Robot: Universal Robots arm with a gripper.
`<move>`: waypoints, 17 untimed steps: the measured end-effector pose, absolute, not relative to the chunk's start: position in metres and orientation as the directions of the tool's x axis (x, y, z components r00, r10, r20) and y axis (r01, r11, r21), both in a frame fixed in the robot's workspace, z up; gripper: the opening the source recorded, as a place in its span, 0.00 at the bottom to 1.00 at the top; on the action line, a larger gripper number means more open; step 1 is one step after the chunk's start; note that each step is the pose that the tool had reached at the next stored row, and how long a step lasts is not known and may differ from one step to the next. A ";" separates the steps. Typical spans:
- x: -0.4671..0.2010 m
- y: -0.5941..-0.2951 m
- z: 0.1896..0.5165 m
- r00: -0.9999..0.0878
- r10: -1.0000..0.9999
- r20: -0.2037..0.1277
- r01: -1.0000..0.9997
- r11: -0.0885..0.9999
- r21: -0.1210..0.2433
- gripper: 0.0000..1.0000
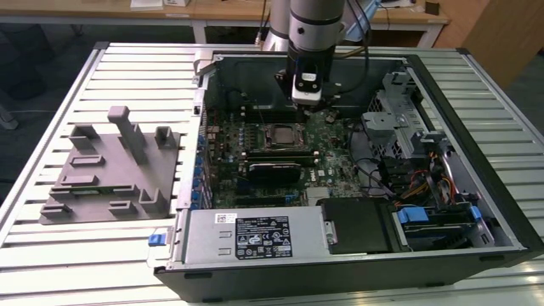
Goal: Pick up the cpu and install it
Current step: 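Close the cpu cover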
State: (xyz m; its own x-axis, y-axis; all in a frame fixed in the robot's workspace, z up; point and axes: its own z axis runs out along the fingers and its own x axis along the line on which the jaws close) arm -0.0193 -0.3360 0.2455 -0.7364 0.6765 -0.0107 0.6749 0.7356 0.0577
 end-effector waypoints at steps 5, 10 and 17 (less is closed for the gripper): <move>-0.019 -0.336 0.244 -0.672 0.740 -0.011 0.739 0.672 0.058 0.11; -0.019 -0.336 0.243 -0.606 0.795 -0.011 0.793 0.606 0.057 0.11; -0.019 -0.336 0.243 -0.511 0.859 -0.011 0.858 0.511 0.058 0.11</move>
